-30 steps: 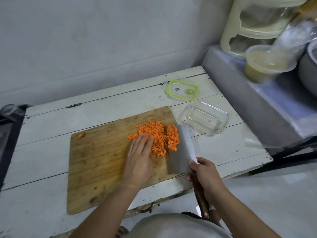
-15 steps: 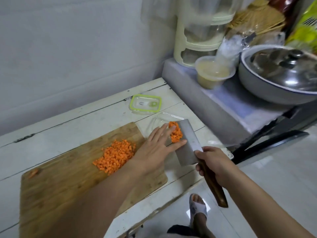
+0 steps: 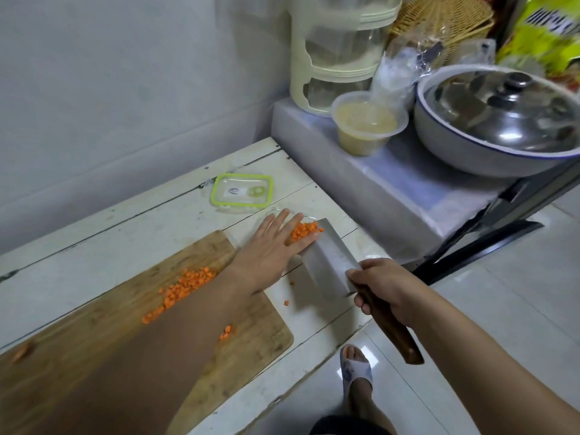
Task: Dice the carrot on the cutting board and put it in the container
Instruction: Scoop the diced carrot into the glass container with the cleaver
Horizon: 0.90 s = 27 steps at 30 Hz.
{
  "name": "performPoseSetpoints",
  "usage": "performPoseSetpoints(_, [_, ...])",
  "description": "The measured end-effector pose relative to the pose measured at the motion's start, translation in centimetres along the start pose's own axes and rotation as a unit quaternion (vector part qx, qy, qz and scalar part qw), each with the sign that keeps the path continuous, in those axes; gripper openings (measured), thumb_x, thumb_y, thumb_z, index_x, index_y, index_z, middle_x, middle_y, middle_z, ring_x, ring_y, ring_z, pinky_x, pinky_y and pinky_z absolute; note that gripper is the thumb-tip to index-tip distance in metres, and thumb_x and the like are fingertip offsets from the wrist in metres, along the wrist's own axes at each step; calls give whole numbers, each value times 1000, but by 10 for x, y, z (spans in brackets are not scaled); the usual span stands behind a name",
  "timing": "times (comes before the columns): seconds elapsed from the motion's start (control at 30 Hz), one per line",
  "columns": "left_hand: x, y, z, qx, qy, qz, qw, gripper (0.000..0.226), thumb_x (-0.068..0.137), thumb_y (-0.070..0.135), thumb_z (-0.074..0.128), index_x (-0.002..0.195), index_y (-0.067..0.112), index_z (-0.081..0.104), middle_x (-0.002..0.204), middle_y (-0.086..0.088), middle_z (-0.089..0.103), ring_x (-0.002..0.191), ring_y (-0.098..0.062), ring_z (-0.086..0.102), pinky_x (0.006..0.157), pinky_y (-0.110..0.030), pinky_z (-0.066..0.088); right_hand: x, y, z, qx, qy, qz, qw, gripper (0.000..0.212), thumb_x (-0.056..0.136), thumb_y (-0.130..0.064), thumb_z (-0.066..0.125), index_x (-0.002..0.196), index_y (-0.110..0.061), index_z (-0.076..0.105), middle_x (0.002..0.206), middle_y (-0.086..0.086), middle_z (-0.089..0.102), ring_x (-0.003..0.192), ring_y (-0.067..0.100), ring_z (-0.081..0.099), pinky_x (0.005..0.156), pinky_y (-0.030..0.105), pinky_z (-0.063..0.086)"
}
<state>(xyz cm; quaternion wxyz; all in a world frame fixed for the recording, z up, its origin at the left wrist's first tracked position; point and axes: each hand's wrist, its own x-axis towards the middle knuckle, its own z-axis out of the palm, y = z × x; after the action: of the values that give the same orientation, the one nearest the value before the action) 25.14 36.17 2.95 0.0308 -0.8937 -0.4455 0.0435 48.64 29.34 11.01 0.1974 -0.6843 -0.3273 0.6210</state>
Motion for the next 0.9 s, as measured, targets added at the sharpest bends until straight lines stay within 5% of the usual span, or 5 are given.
performPoseSetpoints(0.3, [12,0,-9,-6,-73,-42,996,91,89,10,47,163,23,-3,171,-6,-10,156,-35,-15,126,-49,-9,-3,-2,-7,-43,-1,6,999,17,102,-12,56,101,5,60,64,18,63,45,23,52,47,28,45])
performPoseSetpoints(0.4, [14,2,-12,-30,-49,-22,998,100,86,1,48,161,31,-11,170,-7,-10,156,-34,-14,126,-48,-7,-4,-6,-6,-41,2,7,999,19,102,-11,54,102,7,60,82,27,68,46,22,54,48,28,46])
performPoseSetpoints(0.53, [22,8,-7,9,-20,36,999,99,94,1,47,158,37,-19,170,-9,-14,155,-36,-14,126,-50,-7,-9,-13,-1,-41,3,-4,999,18,103,-9,52,102,7,59,79,24,70,45,20,53,44,26,45])
performPoseSetpoints(0.8, [23,5,-19,29,-61,-36,997,70,100,10,33,163,15,3,171,-9,-8,156,-37,-11,126,-51,-3,-25,-3,-15,-37,-8,11,999,17,103,-13,57,96,2,59,55,12,61,44,22,51,49,29,45])
performPoseSetpoints(0.9, [9,8,-28,-94,13,-108,990,69,94,11,47,159,17,26,166,-10,20,152,-34,16,123,-44,17,-24,9,-23,-4,0,-2,1000,20,101,-15,60,109,3,59,60,16,58,50,25,50,53,35,45])
